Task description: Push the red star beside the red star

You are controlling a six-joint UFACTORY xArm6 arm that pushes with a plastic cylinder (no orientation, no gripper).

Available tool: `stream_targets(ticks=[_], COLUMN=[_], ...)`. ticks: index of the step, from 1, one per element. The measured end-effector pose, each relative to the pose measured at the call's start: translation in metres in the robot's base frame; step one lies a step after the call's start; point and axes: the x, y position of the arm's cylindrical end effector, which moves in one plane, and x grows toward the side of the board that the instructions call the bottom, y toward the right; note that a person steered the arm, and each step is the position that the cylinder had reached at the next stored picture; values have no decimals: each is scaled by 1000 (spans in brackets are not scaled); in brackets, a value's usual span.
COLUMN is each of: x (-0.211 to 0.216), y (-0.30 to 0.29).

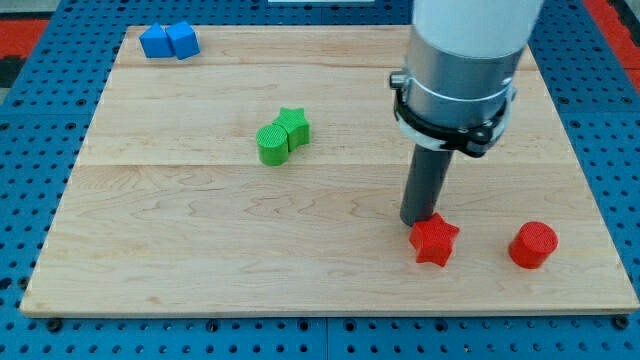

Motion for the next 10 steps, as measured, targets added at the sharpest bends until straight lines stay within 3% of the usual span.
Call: stream_targets(ticks=[1, 2, 4, 5, 6, 7, 9, 10], x=[7, 42, 60, 66, 71, 44, 30, 30], y=[-40, -73, 7, 2, -71, -79, 32, 61])
